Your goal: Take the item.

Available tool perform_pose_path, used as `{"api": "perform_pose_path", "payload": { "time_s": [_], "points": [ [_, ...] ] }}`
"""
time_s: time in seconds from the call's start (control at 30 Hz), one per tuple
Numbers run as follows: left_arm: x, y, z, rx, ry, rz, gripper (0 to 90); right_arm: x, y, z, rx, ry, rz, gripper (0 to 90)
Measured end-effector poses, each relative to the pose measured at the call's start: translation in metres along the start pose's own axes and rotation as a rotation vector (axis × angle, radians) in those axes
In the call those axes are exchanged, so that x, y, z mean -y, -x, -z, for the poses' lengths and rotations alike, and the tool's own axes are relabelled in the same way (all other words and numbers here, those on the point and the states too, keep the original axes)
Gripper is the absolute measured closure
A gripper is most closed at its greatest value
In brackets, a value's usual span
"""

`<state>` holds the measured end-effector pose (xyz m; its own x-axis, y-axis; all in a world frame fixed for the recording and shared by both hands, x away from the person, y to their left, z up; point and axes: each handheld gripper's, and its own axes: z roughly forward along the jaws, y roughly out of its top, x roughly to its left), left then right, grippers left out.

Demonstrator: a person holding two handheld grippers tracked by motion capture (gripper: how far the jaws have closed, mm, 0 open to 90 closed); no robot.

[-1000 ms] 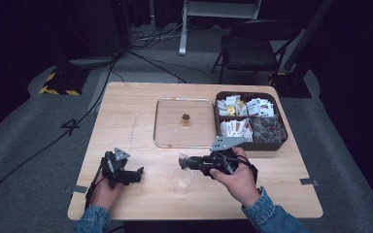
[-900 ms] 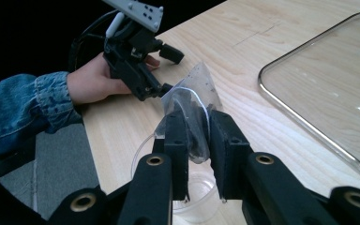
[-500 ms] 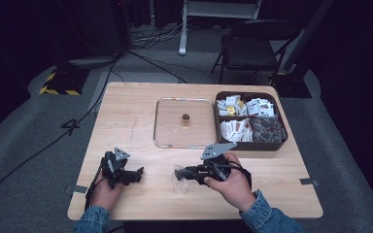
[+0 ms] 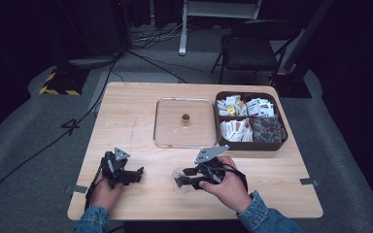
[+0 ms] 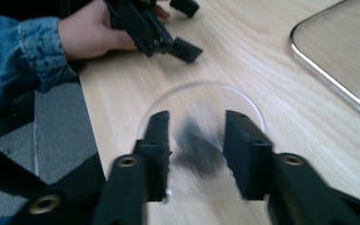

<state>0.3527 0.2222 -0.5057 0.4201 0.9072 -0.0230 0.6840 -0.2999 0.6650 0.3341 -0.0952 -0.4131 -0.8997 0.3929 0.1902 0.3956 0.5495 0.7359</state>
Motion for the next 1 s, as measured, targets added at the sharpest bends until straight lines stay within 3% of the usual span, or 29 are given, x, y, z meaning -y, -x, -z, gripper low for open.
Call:
{"api": "perform_pose_path", "payload": {
  "time_s": [0.27,0.53,0.83,1.0],
  "points": [
    [0.000,0.000,0.000,-0.001,-0.002,-0.002,0.0,-0.003,0.002,0.004,-0.005,0.066,0.000,45.5],
    [0.000,0.000,0.000,-0.001,-0.001,-0.002,0.0,-0.011,0.007,0.020,0.017,0.124,0.012,31.0],
    [0.000,0.000,0.000,-0.001,-0.002,-0.001,0.0,-0.014,0.014,0.049,0.063,0.168,0.036,28.3],
    [-0.001,0.000,0.000,0.001,-0.002,-0.001,0.0,-0.006,0.023,0.065,0.092,0.174,0.021,26.8]
  ]
}}
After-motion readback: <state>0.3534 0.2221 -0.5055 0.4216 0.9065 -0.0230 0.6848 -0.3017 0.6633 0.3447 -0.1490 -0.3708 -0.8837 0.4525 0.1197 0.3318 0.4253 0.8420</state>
